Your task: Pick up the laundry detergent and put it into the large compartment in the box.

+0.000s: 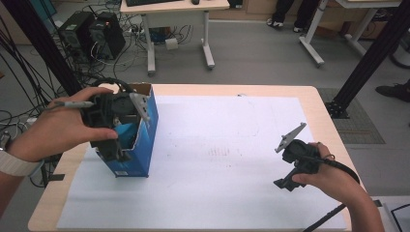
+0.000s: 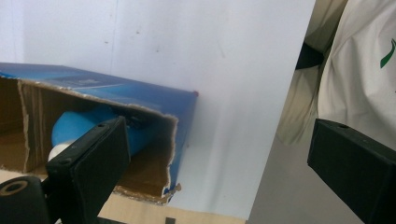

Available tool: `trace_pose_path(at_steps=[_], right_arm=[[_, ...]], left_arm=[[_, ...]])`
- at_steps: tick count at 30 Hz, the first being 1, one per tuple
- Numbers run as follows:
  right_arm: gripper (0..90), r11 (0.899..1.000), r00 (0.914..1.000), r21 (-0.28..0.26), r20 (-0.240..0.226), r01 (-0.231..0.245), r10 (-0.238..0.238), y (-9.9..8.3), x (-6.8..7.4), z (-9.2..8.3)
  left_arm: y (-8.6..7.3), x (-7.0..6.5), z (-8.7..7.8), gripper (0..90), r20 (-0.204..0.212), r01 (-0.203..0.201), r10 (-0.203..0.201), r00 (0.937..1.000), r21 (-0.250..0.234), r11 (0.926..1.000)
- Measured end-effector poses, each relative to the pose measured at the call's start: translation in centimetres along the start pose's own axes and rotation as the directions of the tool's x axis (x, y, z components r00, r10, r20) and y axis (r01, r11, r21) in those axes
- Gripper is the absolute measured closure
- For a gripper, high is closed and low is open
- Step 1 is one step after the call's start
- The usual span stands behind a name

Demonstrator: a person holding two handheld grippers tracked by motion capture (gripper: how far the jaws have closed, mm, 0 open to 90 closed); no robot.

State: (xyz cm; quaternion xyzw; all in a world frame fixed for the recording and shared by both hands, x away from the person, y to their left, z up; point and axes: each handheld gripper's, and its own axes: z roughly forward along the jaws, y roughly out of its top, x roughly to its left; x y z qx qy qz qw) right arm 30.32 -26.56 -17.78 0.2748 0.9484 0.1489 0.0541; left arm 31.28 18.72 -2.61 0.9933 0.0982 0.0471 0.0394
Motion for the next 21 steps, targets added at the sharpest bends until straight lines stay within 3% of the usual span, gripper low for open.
trace_pose_path(at_steps=[6,21], right_arm=[[9.4,1.000,1.0000,-0.003,0.007,0.002,-0.002,0.3,0.4,-0.2],[9.1,1.000,0.9999,-0.003,0.011,0.008,-0.008,0.8,0.8,-0.2]], left_arm=[[0.9,-1.2,0.7,5.9,0.004,-0.048,0.048,0.9989,0.037,0.9982],[1.9,-2.9,3.0,5.9,0.016,-0.094,0.093,0.9955,0.078,0.9925]])
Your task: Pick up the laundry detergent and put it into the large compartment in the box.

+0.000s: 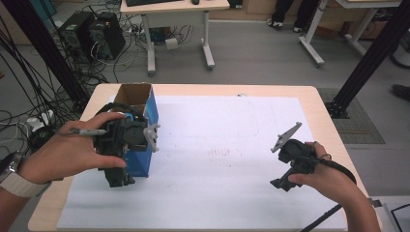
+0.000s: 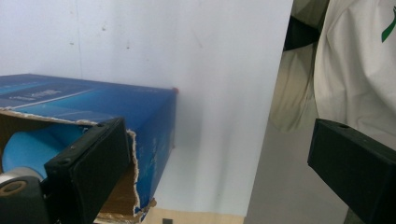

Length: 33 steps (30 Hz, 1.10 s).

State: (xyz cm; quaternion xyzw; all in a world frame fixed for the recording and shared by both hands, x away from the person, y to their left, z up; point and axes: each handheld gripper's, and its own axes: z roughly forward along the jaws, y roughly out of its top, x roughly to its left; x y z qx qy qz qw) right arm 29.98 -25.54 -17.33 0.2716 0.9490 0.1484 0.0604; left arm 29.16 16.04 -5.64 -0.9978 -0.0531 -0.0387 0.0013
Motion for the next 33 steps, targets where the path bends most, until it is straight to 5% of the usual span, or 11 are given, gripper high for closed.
trace_pose_path(at_steps=[33], right_arm=[[6.5,1.000,1.0000,0.019,0.005,-0.004,0.004,1.2,0.7,-0.2]], left_arm=[[-0.1,-1.7,1.4,5.5,-0.004,-0.014,0.014,0.9999,0.019,0.9997]])
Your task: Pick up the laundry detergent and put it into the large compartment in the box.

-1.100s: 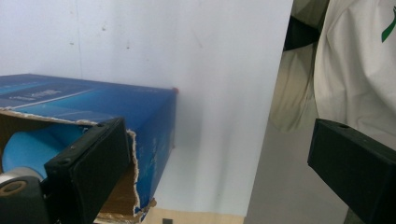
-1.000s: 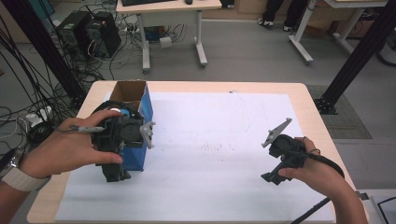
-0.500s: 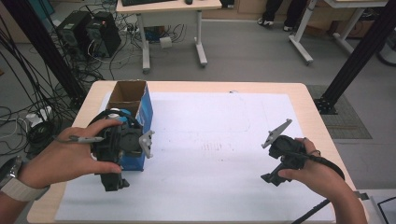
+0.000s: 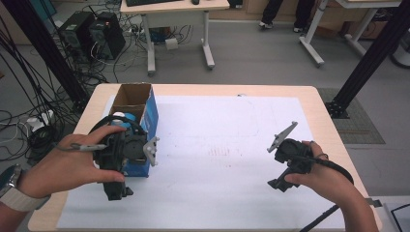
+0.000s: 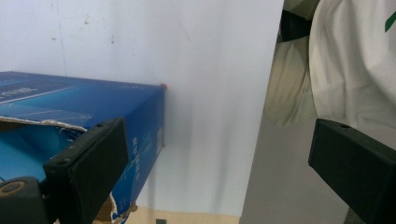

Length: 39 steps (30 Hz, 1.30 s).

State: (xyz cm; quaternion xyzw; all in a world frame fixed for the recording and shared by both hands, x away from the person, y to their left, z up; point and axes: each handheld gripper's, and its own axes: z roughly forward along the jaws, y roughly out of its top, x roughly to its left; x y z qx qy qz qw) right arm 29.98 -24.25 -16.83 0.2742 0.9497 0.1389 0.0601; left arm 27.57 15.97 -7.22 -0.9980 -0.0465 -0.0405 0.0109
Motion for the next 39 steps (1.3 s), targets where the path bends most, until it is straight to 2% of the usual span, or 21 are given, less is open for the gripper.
trace_pose_path(at_steps=[7,13,16,25,39], right_arm=[[6.0,1.000,0.9998,-0.014,0.007,-0.016,0.017,-0.4,-0.2,0.0],[6.0,1.000,0.9998,-0.013,0.007,-0.020,0.021,-0.4,-0.3,0.2],[6.0,1.000,0.9999,-0.019,0.009,-0.013,0.013,-0.3,-0.3,0.3],[6.0,1.000,0.9999,-0.017,0.004,0.011,-0.011,0.6,-0.4,0.5],[6.0,1.000,0.9999,-0.021,0.011,0.006,-0.006,-0.1,-0.4,0.3]], left_arm=[[-0.3,-0.1,-0.1,5.0,-0.004,0.000,0.000,1.0000,-0.010,1.0000],[-1.0,0.4,0.2,4.3,0.013,0.026,-0.026,0.9996,-0.017,0.9995],[-1.2,0.1,0.3,4.5,-0.002,0.032,-0.032,0.9995,-0.015,0.9994],[-1.2,0.0,0.1,4.5,0.002,0.035,-0.035,0.9994,-0.008,0.9993],[-1.1,0.3,0.2,4.4,0.001,0.046,-0.046,0.9990,-0.009,0.9989]])
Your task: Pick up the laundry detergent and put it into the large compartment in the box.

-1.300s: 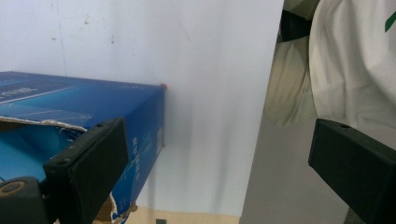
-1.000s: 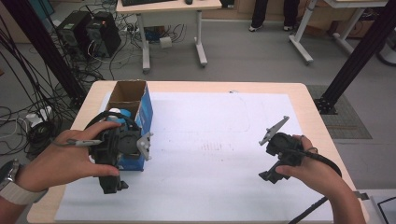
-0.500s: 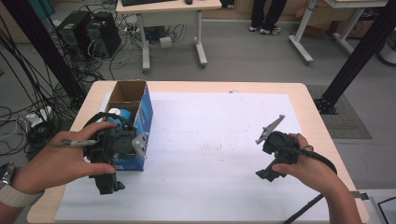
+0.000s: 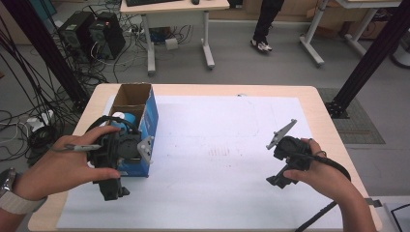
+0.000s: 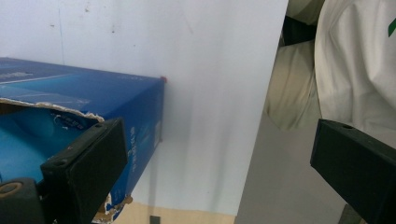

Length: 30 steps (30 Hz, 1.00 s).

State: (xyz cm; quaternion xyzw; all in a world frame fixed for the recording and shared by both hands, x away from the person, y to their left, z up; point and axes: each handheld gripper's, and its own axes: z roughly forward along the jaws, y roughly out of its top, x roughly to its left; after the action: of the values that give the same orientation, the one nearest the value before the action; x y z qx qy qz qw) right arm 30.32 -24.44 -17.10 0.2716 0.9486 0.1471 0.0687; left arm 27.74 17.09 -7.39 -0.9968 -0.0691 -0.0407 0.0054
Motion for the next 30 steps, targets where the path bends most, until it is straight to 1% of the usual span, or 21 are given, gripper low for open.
trace_pose_path(at_steps=[9,12,16,20,24,30], right_arm=[[6.1,1.000,0.9999,-0.002,-0.001,-0.011,0.011,-0.39,-0.10,0.06],[6.1,1.000,1.0000,0.002,-0.001,-0.010,0.010,-0.38,-0.12,0.12],[6.2,1.000,1.0000,-0.008,0.002,-0.006,0.006,-0.41,-0.08,0.00],[6.3,1.000,1.0000,-0.005,-0.001,-0.003,0.003,-0.25,-0.05,0.04],[6.3,1.000,1.0000,-0.004,0.002,-0.004,0.004,-0.29,0.02,0.05],[6.3,1.000,1.0000,-0.009,0.004,-0.004,0.004,-0.47,0.08,-0.14]], left_arm=[[0.06,0.32,0.01,4.4,0.011,0.003,-0.003,0.9999,-0.001,1.0000],[0.05,0.29,0.03,4.4,0.010,0.004,-0.003,0.9999,-0.003,1.0000],[0.02,0.31,-0.05,4.5,0.017,0.000,0.000,0.9999,-0.005,1.0000],[-0.02,0.17,-0.04,4.4,0.011,0.000,0.000,0.9999,-0.002,1.0000],[0.04,0.17,-0.06,4.5,0.014,0.002,-0.002,0.9999,0.003,1.0000],[-0.08,0.17,-0.10,4.4,0.012,0.002,-0.002,0.9999,-0.005,1.0000]])
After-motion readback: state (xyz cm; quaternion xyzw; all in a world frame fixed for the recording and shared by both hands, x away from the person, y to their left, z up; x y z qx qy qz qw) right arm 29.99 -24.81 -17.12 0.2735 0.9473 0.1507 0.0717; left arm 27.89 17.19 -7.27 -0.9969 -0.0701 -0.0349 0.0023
